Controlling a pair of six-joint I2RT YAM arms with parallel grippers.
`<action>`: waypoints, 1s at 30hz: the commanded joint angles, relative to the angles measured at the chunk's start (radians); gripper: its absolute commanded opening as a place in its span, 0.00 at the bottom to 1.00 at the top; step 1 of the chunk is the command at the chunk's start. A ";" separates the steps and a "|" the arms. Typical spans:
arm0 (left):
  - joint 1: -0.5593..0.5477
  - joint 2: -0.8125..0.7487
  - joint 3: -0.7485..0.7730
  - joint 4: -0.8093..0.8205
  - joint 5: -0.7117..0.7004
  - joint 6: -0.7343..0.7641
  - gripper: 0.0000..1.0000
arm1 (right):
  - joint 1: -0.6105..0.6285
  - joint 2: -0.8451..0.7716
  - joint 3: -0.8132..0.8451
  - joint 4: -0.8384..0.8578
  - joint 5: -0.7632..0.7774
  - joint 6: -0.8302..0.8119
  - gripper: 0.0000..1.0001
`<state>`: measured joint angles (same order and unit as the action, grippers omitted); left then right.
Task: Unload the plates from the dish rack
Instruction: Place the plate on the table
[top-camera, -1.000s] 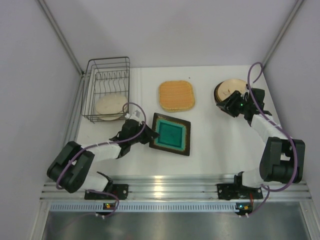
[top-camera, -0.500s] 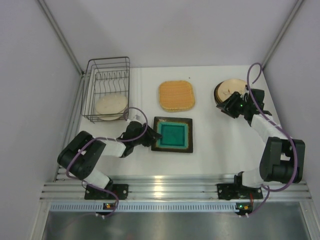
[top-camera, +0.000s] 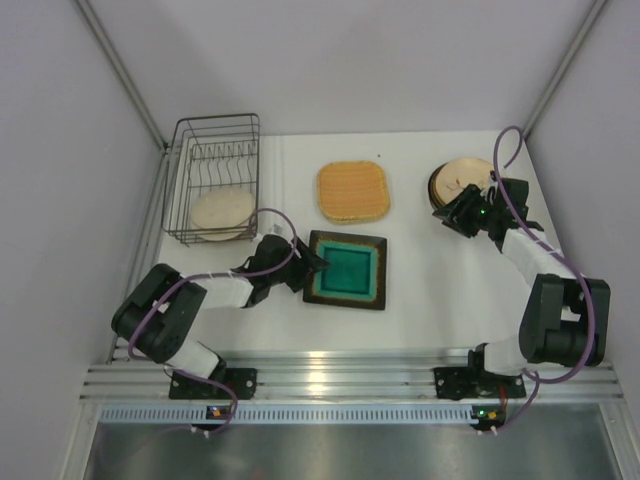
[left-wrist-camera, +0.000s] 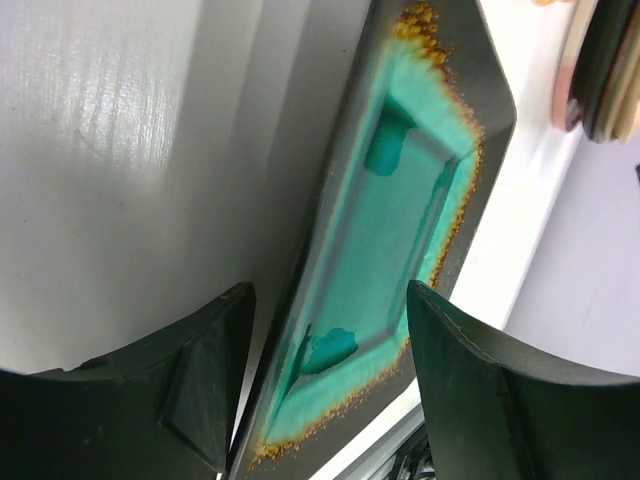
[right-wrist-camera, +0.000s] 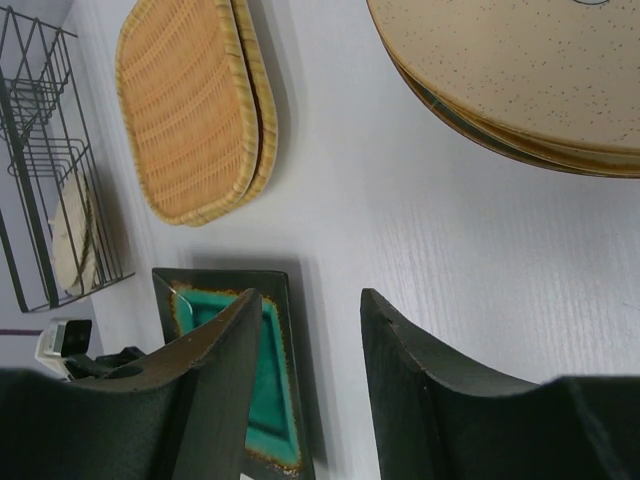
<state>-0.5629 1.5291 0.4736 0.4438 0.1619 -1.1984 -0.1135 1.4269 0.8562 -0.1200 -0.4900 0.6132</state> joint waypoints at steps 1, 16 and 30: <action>-0.002 -0.003 0.083 -0.259 -0.058 0.062 0.68 | 0.006 -0.010 0.018 0.022 0.008 -0.010 0.45; -0.072 0.207 0.414 -0.684 -0.065 0.332 0.70 | 0.006 0.000 0.006 0.034 0.010 -0.007 0.45; -0.135 0.187 0.479 -0.792 -0.105 0.470 0.69 | 0.006 0.009 -0.002 0.048 0.008 0.000 0.45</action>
<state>-0.6685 1.7054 0.9470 -0.1883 0.1078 -0.7856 -0.1135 1.4319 0.8562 -0.1116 -0.4900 0.6140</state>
